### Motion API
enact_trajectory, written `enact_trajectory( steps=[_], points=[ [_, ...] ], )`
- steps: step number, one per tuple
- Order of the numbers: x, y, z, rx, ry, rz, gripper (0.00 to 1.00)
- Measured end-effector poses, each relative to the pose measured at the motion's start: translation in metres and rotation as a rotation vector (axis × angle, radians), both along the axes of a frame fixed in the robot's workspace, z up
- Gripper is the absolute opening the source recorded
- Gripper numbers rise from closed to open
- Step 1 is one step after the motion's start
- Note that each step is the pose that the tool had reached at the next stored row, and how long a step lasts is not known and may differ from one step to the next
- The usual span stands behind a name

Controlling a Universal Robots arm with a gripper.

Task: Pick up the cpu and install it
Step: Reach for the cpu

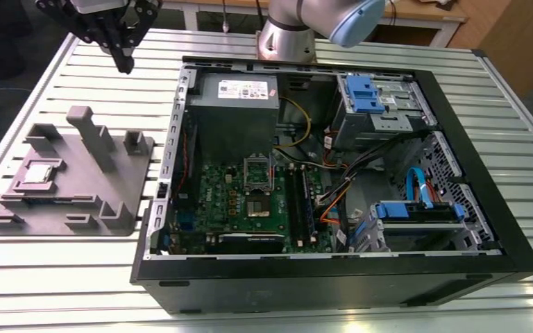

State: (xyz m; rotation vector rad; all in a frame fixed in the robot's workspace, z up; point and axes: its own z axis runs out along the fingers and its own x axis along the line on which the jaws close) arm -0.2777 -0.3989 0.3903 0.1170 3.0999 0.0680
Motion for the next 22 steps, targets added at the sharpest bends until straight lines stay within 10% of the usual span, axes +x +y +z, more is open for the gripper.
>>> enact_trajectory(
  steps=[22],
  points=[
    [-0.0138, 0.0000, -0.0009, 0.0000, 0.0000, 0.000, 0.10]
  ],
)
